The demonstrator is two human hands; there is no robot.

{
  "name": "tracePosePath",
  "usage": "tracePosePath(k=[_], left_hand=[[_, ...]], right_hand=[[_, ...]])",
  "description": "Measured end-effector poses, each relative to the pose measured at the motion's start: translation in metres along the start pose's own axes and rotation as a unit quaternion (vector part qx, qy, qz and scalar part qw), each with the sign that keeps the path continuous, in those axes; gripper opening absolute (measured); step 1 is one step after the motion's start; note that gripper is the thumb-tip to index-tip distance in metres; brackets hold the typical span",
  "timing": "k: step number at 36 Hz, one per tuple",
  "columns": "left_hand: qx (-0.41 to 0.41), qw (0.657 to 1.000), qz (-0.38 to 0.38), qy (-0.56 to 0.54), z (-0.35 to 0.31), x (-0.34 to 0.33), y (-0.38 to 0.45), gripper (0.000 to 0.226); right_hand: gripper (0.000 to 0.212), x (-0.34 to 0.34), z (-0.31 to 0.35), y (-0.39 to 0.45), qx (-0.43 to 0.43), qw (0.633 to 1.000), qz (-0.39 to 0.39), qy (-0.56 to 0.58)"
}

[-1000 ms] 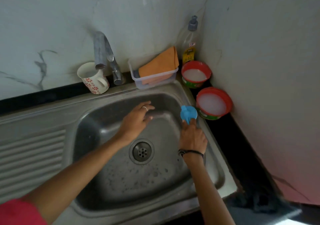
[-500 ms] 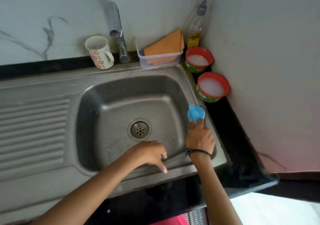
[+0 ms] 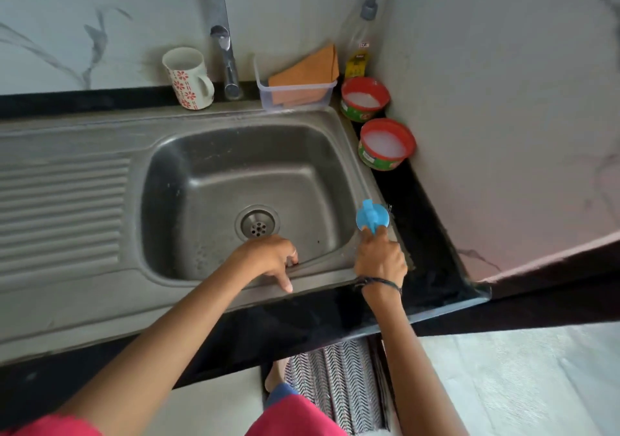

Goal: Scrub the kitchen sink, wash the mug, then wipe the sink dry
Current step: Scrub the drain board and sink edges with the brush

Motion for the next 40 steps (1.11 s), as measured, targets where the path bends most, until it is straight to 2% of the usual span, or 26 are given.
tracePosePath(k=[9, 14, 20, 24, 28, 32, 37, 40], left_hand=[[0.027, 0.999, 0.021, -0.021, -0.004, 0.0, 0.001, 0.069], [0.034, 0.999, 0.014, -0.023, -0.001, -0.003, 0.003, 0.069], [0.04, 0.999, 0.015, -0.021, 0.001, -0.003, 0.004, 0.07], [0.047, 0.999, 0.022, 0.002, -0.002, 0.0, 0.003, 0.07], [0.058, 0.998, 0.029, 0.012, -0.005, 0.0, 0.003, 0.072], [0.062, 0.997, 0.035, 0.012, -0.002, 0.0, 0.004, 0.072], [0.06, 0.998, 0.027, -0.004, 0.003, -0.001, 0.004, 0.072], [0.058, 0.998, 0.023, -0.018, 0.006, -0.003, 0.004, 0.071]], right_hand=[[0.042, 0.013, 0.022, 0.049, 0.091, 0.994, 0.037, 0.038], [0.045, 0.004, -0.021, 0.011, 0.064, 0.991, 0.076, 0.092], [0.072, 0.01, -0.04, -0.015, 0.076, 0.99, 0.113, 0.048], [0.05, 0.019, -0.023, 0.008, 0.021, 0.982, 0.113, 0.151], [0.05, 0.024, -0.012, 0.019, 0.039, 0.983, 0.122, 0.13], [0.048, 0.023, -0.036, -0.002, 0.036, 0.98, 0.129, 0.145], [0.047, 0.01, -0.053, -0.038, 0.058, 0.991, 0.111, 0.056], [0.045, 0.006, -0.037, -0.054, 0.057, 0.988, 0.116, 0.087]])
Point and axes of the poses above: each hand's wrist, its own y-axis towards the middle knuckle, its own x-axis out of the back of the hand, z = x × y, the point moved 2 cm from there along y, towards the middle knuckle, and after that the axes turned 8 degrees about -y, right-handed, at the moved point
